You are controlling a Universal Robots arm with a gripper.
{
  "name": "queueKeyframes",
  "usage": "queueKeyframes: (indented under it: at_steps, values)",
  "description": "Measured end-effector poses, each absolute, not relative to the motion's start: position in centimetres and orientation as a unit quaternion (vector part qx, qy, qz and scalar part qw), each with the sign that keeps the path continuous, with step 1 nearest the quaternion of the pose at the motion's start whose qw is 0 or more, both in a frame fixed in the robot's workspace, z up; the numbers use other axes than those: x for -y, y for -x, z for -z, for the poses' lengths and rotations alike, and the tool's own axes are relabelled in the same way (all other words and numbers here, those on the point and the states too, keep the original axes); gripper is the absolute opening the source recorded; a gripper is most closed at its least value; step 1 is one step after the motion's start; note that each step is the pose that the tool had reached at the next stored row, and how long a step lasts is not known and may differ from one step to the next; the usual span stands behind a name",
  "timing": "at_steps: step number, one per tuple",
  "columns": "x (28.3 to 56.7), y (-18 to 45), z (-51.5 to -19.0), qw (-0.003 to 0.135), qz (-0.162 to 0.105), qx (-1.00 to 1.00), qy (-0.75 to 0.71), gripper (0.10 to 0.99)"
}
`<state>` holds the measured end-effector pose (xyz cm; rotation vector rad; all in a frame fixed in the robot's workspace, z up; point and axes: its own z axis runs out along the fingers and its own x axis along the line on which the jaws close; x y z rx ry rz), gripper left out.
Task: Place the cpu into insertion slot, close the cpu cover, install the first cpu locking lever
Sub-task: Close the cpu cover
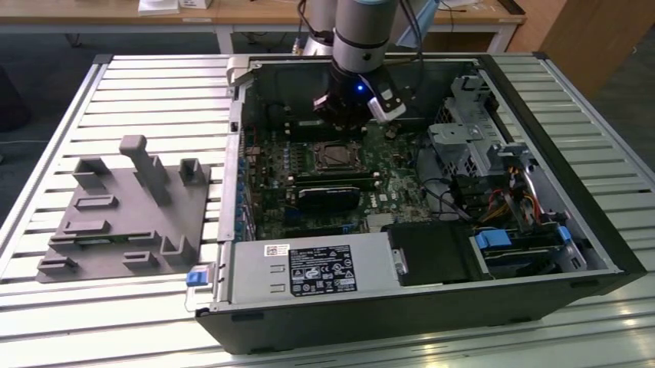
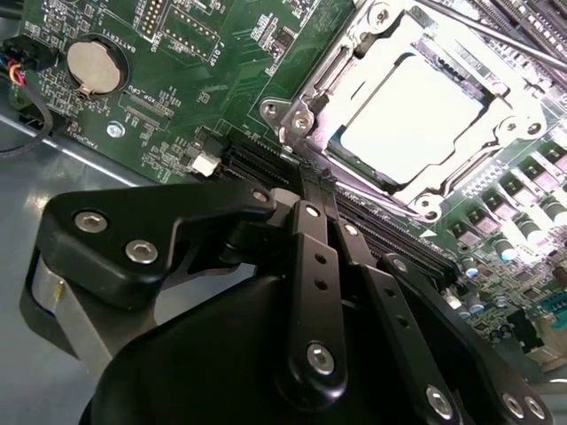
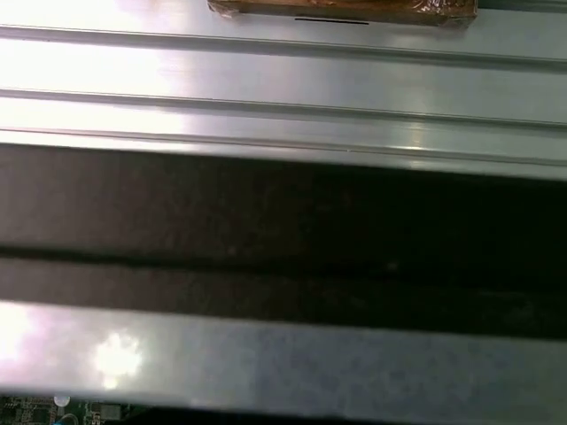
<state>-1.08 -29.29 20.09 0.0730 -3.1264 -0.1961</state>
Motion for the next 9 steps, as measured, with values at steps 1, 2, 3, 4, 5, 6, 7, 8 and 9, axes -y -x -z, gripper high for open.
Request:
queueKeyframes:
  at_steps: [1,2,3,4,5,6,7,8,9]
  values:
    - [29.28,1.08,-20.05,0.004,0.062,0.998,-0.023,0.106]
    - [29.28,1.08,-20.03,0.004,0.062,0.998,-0.023,0.106]
    - [29.26,1.08,-20.00,0.004,0.061,0.998,-0.023,0.106]
    - [29.24,1.09,-19.99,0.004,0.060,0.998,-0.023,0.106]
    - [29.23,1.08,-19.99,0.004,0.060,0.998,-0.023,0.106]
    - [29.23,1.08,-19.99,0.004,0.060,0.998,-0.023,0.106]
    - [29.23,1.08,-19.99,0.004,0.060,0.998,-0.023,0.106]
    - [29.22,1.08,-19.99,0.004,0.060,0.998,-0.023,0.106]
    - [29.22,1.08,-20.01,0.004,0.060,0.998,-0.023,0.106]
